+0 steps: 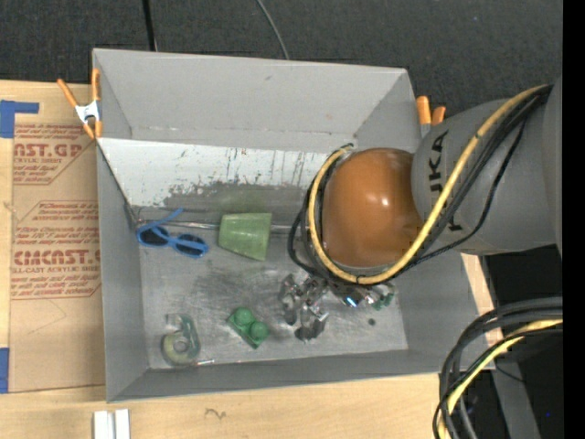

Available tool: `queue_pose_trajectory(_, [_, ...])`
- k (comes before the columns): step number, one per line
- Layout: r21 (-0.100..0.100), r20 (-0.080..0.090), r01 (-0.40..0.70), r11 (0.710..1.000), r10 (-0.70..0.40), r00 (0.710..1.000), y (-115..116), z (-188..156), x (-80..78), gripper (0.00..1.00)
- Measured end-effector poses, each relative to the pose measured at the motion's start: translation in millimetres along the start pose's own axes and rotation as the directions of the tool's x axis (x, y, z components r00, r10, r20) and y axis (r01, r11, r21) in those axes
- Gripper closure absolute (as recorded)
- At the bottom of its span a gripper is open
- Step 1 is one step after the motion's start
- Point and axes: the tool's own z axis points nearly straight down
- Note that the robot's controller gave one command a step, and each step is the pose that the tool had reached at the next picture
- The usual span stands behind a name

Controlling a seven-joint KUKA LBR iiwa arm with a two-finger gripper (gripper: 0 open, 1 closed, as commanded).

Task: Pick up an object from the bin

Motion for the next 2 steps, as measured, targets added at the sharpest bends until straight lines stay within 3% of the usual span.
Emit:
queue_pose_trajectory(1, [0.007, 0.014, 0.004, 1.000, -0.004, 1.000, -6.3, -196.3, -8.6, 1.00])
queue_pose_trajectory(2, [-0.004, 0.000, 0.194, 0.981, -0.194, 0.981, 14.8, -60.7, -1.9, 1.00])
